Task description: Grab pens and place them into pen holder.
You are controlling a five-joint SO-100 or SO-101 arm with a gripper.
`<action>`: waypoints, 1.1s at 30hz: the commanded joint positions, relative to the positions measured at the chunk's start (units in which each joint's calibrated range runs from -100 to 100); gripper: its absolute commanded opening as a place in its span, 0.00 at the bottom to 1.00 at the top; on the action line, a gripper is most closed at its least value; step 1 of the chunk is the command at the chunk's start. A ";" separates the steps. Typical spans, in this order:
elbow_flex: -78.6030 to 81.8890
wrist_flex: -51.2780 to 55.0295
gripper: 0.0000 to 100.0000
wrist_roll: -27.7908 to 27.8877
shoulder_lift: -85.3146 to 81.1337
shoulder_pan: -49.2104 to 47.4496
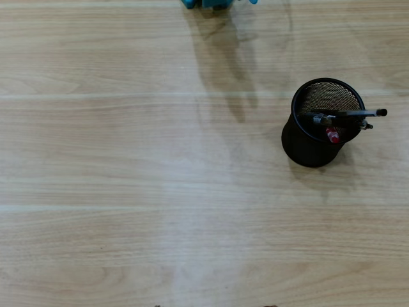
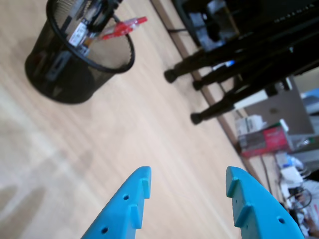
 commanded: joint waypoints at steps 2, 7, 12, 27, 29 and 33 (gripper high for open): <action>-1.56 27.84 0.18 2.09 -1.61 0.66; -0.66 34.29 0.17 2.09 -3.89 -2.25; 0.79 34.29 0.17 1.21 -3.72 -7.81; 36.92 14.78 0.17 -6.27 -3.64 -7.97; 40.45 7.99 0.17 -8.31 -3.47 -7.89; 40.90 9.28 0.17 -12.39 -3.56 -7.00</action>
